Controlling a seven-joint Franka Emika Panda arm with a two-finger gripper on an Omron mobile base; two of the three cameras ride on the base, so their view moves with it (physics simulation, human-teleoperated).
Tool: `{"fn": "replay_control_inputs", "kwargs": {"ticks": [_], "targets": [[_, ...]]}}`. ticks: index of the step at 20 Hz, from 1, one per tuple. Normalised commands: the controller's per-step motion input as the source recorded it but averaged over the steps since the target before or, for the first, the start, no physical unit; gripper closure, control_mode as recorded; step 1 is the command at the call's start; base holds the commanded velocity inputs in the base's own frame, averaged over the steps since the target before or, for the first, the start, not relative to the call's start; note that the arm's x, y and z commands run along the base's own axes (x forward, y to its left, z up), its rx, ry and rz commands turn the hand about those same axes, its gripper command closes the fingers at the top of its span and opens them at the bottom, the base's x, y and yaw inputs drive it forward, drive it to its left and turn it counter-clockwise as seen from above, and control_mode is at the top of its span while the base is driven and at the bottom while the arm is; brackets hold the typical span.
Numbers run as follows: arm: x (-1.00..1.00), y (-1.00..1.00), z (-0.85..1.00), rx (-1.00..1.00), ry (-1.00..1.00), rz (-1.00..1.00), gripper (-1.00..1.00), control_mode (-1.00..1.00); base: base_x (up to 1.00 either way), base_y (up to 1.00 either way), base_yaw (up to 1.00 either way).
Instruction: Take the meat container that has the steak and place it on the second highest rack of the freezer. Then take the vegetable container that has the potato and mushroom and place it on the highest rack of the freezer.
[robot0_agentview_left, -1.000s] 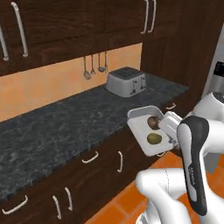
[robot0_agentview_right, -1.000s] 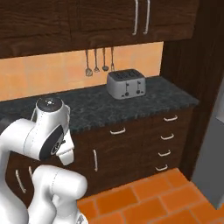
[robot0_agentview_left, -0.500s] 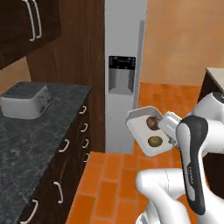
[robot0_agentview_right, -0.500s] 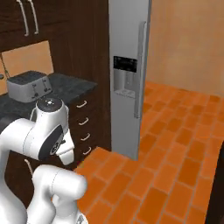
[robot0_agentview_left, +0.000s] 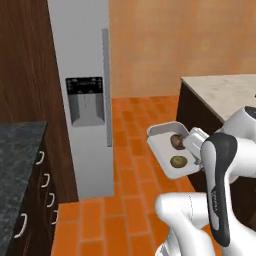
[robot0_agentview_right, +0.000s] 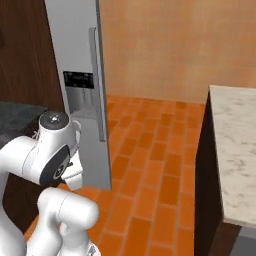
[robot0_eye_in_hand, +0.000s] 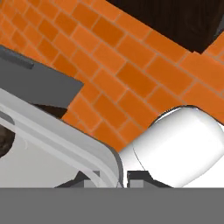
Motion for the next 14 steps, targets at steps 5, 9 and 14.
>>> {"fn": "replay_control_inputs", "kwargs": {"ticks": [5, 9, 14], "targets": [[0.0, 0.0, 0.0, 0.0, 0.0, 0.0, 1.0, 1.0, 0.74, -0.56, -0.12], [0.0, 0.0, 0.0, 0.0, 0.0, 0.0, 1.0, 1.0, 0.67, -0.87, -0.26], [0.0, 0.0, 0.0, 0.0, 0.0, 0.0, 1.0, 1.0, 1.0, -0.5, -0.06]]}}
